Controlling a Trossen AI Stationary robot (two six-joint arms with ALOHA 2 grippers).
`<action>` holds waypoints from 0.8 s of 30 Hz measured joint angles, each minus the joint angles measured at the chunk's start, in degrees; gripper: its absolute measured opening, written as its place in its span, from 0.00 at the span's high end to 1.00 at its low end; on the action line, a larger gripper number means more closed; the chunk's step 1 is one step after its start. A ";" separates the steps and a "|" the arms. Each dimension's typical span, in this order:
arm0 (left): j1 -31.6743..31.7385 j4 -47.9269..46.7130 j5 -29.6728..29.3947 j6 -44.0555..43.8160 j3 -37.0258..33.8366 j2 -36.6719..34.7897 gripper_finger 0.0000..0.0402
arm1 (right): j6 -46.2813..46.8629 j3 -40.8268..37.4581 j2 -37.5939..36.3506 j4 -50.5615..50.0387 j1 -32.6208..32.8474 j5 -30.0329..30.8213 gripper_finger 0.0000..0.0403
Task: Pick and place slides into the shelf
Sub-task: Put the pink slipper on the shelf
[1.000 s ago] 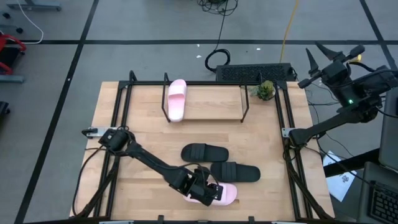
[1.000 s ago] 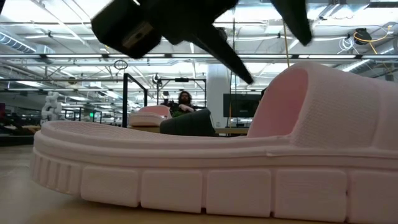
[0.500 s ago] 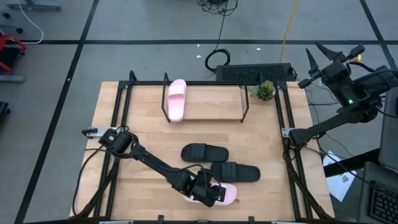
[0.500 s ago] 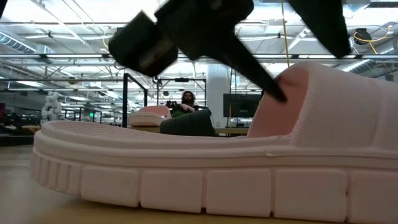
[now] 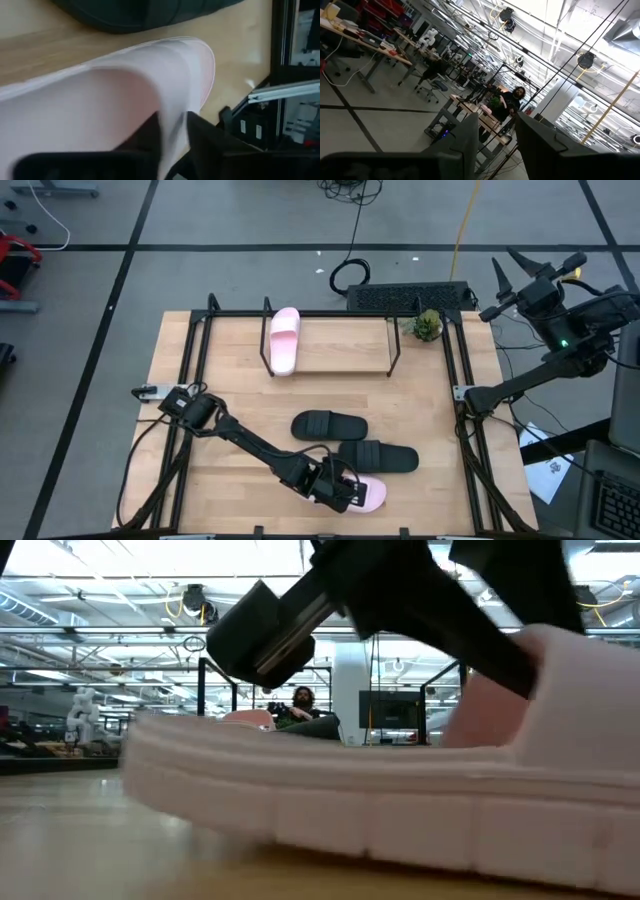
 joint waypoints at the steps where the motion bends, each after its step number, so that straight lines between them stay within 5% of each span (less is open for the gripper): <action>1: 0.00 -0.08 -0.12 0.42 0.00 0.00 0.90 | 0.00 0.00 0.00 0.00 0.00 0.00 0.71; 10: -2.16 6.58 0.00 -4.00 0.00 -1.02 0.99 | -0.02 0.00 0.00 -0.02 0.00 0.00 0.71; 13: -4.25 7.48 -4.38 -8.29 0.00 -3.37 0.99 | -0.06 0.00 0.00 -0.02 0.00 0.00 0.71; 17: -6.96 6.51 -20.14 -12.12 0.06 -7.87 1.00 | -0.02 0.00 0.00 -0.01 0.00 0.02 0.71; 24: -7.10 2.08 -61.01 -11.96 0.09 -15.08 1.00 | 0.49 0.00 0.00 0.00 0.00 0.00 0.71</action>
